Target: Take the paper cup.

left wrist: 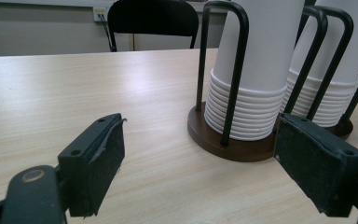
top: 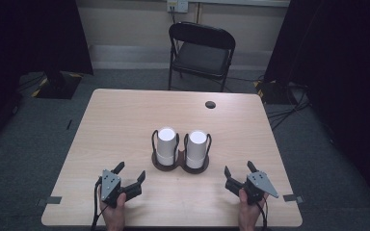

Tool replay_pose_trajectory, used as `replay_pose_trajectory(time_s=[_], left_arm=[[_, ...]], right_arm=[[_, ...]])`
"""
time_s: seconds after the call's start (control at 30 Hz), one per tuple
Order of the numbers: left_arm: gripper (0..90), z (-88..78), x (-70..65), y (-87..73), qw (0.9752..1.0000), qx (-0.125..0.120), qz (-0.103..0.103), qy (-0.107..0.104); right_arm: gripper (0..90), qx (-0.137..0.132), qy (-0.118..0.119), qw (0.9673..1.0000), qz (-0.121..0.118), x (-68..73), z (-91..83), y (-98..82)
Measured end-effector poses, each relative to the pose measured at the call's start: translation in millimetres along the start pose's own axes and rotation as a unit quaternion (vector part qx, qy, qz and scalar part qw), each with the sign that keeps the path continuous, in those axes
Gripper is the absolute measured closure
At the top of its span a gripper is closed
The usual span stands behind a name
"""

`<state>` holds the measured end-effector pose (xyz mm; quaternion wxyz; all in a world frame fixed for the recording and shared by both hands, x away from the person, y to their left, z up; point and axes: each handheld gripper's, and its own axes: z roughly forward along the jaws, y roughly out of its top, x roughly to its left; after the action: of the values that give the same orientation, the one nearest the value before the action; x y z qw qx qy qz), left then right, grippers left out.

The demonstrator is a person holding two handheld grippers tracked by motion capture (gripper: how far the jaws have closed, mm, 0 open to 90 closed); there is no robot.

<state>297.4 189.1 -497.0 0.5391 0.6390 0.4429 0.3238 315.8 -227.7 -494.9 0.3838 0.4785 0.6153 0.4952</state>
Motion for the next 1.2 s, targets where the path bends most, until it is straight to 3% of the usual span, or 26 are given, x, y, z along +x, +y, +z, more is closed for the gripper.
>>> replay_pose_trajectory(time_s=[0.13, 0.2, 0.4, 0.8, 1.2], left_arm=[[16.2, 1.1, 1.7, 0.5, 0.9999, 0.006, -0.006, -0.007], [16.2, 2.9, 4.4, 1.4, 0.9995, 0.018, -0.021, -0.013], [16.3, 5.7, 5.0, 2.5, 0.9989, 0.036, -0.023, -0.021], [18.2, 4.0, 5.7, 5.0, 0.9980, 0.028, -0.033, -0.046], [18.7, 4.2, -4.5, 14.9, 0.9966, 0.018, -0.041, -0.070]], right_arm=[[12.5, 0.002, 0.006, 1.0000, -0.002, 0.3, 0.4, 0.1], [12.5, 0.002, 0.005, 1.0000, 0.000, -0.4, 0.3, 0.1], [12.6, 0.001, 0.007, 1.0000, 0.003, -1.0, 0.2, 0.1], [12.7, 0.001, 0.008, 1.0000, 0.004, -1.2, -0.1, 0.1], [12.8, -0.001, 0.016, 0.9999, 0.005, -0.9, -2.0, -0.4]])
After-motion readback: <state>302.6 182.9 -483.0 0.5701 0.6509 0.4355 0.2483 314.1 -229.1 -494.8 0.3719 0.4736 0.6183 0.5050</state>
